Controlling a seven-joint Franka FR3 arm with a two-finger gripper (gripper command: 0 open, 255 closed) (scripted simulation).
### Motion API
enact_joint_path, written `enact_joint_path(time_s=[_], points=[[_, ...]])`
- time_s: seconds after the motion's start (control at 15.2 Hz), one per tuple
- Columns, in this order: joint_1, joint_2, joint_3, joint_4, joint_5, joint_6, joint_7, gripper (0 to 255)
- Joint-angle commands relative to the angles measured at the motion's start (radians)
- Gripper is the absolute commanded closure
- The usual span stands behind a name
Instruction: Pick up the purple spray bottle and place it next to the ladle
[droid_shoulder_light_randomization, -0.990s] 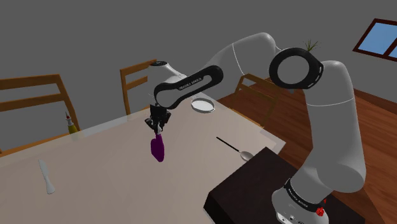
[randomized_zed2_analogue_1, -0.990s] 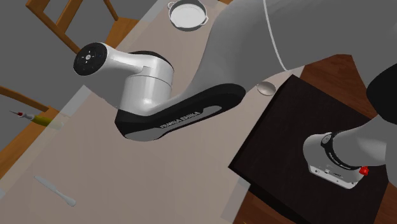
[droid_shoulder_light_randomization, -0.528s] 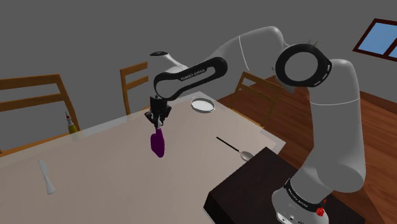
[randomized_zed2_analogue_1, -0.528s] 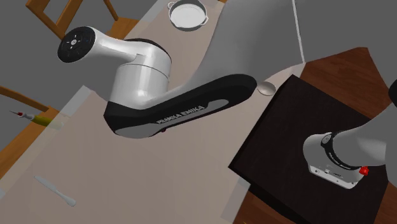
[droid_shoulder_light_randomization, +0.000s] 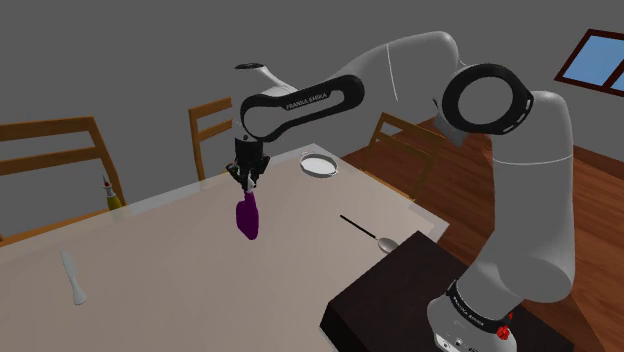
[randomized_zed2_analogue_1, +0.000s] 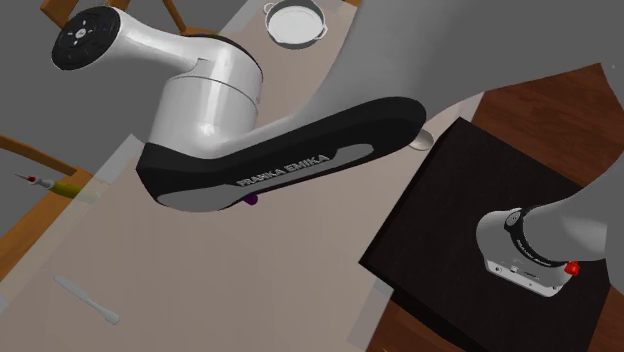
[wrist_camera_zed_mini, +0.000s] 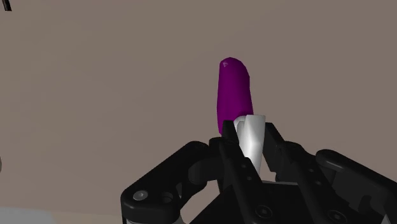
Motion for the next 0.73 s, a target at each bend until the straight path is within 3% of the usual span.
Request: enact_joint_path(time_s=[0.0,0.66], points=[[-0.003,-0.018,0.003,0.003,0.006,-0.020,-0.003,255],[-0.005,-0.061,0.012,0.073,0.023,-0.132,-0.015,255]])
